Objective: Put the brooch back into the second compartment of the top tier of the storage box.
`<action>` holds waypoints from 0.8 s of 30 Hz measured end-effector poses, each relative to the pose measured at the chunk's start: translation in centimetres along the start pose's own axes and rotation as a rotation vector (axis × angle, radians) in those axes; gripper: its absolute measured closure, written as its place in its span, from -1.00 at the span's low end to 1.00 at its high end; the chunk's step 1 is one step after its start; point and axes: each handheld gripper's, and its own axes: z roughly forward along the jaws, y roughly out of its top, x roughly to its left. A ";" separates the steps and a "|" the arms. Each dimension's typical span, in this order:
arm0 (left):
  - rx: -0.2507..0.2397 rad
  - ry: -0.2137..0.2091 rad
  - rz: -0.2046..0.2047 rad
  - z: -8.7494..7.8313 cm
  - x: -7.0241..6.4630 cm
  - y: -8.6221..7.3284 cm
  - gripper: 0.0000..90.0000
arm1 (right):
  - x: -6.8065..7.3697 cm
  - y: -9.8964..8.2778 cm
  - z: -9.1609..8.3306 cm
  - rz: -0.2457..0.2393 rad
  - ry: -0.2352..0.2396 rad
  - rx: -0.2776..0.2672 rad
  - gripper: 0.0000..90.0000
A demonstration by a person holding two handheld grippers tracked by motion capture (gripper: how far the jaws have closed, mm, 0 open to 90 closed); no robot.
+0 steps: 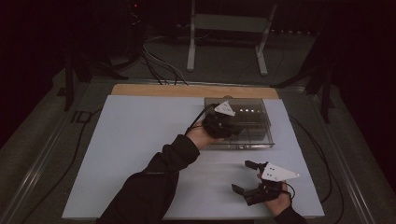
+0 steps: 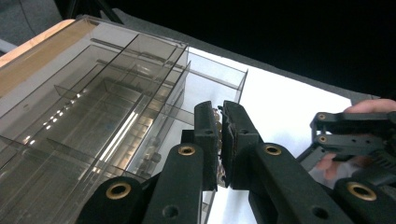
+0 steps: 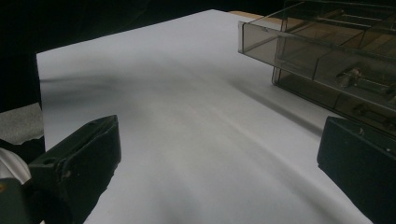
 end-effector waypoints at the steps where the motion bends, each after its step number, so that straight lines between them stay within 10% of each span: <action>1: -0.002 -0.003 -0.010 0.1 0.1 0.0 0.93 | 0.0 0.0 0.0 0.002 0.000 0.001 -1.00; 24: 0.005 0.060 -0.075 2.7 0.2 -0.3 0.92 | 0.0 0.0 0.0 0.008 0.007 -0.002 -1.00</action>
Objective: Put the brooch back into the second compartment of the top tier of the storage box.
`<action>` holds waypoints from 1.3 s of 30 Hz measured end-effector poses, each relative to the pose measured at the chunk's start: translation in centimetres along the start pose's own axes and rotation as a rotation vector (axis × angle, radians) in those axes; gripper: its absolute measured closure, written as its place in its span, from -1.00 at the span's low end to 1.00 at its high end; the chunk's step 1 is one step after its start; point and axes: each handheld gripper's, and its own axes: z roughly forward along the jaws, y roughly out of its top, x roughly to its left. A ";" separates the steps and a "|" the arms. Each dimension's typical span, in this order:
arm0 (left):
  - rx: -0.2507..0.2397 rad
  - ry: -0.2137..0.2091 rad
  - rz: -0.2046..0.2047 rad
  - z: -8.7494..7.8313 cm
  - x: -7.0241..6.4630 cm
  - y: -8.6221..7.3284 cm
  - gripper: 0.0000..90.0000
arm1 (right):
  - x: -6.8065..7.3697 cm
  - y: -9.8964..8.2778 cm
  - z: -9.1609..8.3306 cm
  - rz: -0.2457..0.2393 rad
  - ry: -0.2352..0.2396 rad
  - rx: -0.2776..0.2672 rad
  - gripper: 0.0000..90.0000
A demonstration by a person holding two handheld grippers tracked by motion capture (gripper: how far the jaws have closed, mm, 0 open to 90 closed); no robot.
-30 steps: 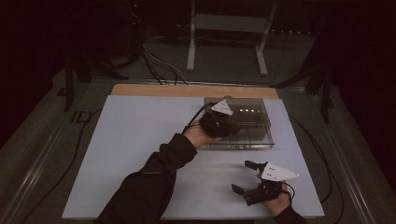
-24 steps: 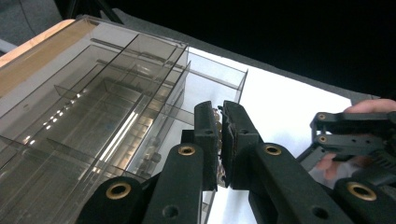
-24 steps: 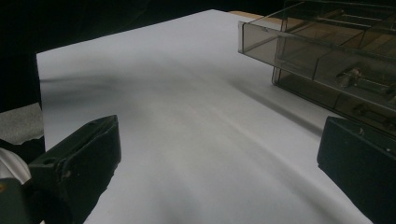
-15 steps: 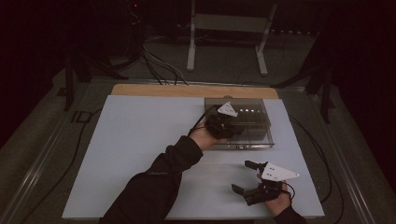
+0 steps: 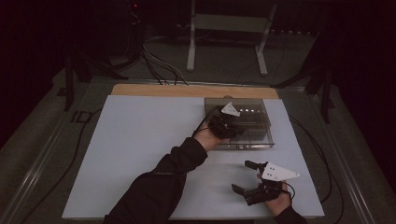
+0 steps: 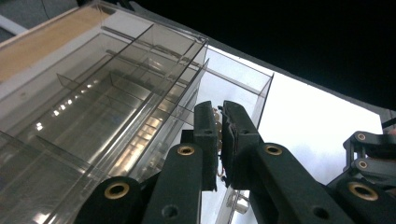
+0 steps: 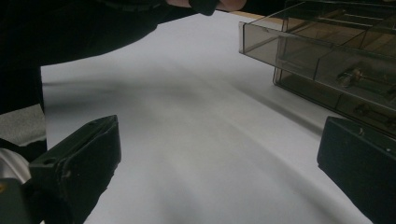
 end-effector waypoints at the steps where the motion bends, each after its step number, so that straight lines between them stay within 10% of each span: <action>1: 0.002 0.009 -0.005 0.1 0.0 0.0 0.92 | 0.0 0.0 0.0 0.000 0.000 -0.001 -1.00; 17: 0.019 0.083 -0.077 1.2 0.2 0.0 0.89 | -0.1 -0.1 0.0 0.004 0.003 0.001 -1.00; 28: 0.006 0.100 -0.074 0.3 0.1 0.0 -0.18 | -0.1 -0.1 0.1 0.000 0.002 0.006 -1.00; 39: 0.005 0.102 -0.059 -1.5 -0.1 0.0 -0.57 | 0.0 -0.1 0.2 -0.001 0.001 0.011 -1.00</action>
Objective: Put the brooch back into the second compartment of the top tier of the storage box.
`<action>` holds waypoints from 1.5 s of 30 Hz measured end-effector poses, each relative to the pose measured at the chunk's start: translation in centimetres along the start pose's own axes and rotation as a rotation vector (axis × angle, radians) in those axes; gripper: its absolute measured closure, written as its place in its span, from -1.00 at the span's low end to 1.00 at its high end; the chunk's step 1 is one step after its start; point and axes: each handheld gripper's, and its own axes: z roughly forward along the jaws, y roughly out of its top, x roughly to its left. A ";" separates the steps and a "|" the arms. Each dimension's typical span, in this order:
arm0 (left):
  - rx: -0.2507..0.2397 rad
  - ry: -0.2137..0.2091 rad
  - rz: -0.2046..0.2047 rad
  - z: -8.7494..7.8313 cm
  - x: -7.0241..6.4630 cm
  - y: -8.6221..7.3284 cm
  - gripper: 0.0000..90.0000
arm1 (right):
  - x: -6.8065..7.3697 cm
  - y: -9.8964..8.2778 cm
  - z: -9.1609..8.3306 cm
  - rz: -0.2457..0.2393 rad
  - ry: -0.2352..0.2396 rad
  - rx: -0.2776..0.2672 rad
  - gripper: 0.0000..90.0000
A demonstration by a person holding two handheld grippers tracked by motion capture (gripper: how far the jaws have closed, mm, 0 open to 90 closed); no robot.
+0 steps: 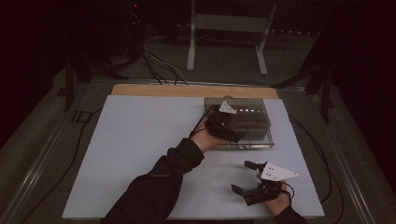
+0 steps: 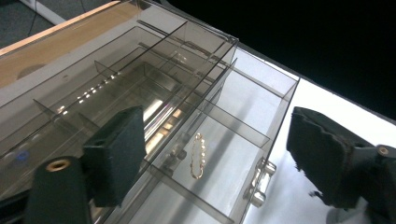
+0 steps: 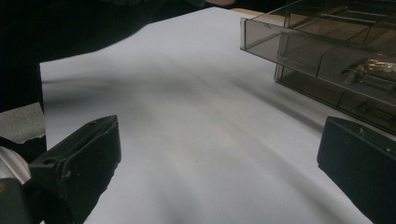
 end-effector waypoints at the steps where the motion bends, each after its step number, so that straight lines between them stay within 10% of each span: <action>1: -0.009 0.000 -0.001 -0.2 0.0 0.0 -0.59 | 0.0 0.0 0.0 0.003 0.001 0.000 -1.00; 23: -0.085 -0.069 0.103 -5.4 0.7 -0.8 -0.99 | 0.0 0.0 0.2 0.003 0.001 0.002 -1.00; 45: -0.105 -0.067 0.108 -10.7 3.4 -3.9 -0.99 | 0.1 0.0 0.3 0.011 0.005 0.003 -1.00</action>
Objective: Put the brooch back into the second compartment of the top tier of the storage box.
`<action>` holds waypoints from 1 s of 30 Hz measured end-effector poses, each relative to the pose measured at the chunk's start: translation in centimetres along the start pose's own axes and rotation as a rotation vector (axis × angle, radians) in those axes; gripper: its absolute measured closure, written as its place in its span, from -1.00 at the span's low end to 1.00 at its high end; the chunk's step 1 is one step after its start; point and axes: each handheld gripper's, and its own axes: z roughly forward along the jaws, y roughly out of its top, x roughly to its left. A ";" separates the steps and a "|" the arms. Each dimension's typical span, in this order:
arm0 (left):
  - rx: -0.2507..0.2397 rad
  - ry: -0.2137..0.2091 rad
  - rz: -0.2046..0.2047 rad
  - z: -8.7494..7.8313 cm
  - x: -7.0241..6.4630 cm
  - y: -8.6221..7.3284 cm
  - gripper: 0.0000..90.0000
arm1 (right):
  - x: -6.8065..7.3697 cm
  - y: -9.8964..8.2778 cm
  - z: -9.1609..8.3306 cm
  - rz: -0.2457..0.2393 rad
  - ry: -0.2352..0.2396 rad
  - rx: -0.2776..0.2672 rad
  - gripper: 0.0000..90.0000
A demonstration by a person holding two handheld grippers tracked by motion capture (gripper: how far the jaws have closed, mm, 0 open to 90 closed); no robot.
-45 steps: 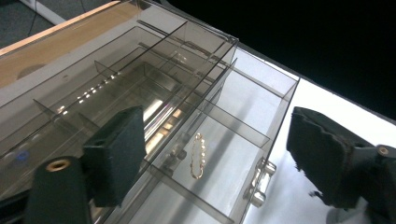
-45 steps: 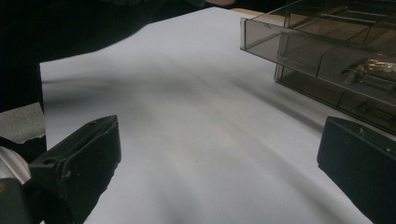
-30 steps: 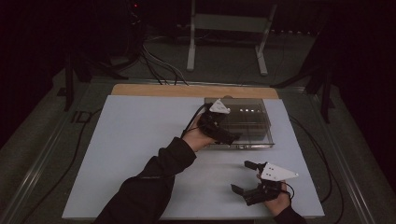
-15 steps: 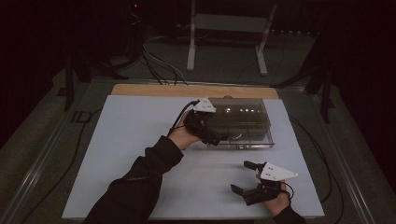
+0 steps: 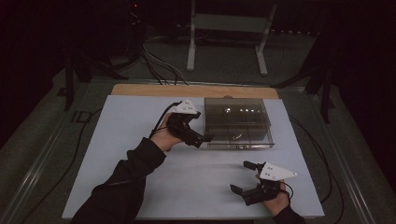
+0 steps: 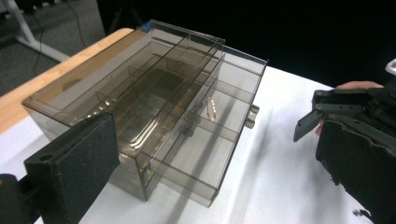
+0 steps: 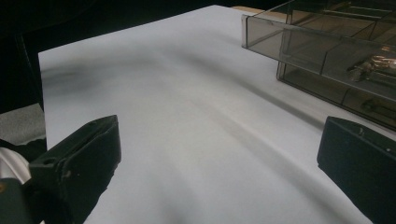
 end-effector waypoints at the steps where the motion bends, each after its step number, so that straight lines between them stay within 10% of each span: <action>1: -0.006 -0.001 -0.003 -0.3 0.0 -0.1 -0.99 | 0.0 0.0 0.0 0.001 0.000 -0.002 -1.00; 30: -0.032 0.096 -0.062 -6.4 0.4 -7.7 -0.99 | 0.2 0.1 0.1 -0.007 -0.001 0.004 -1.00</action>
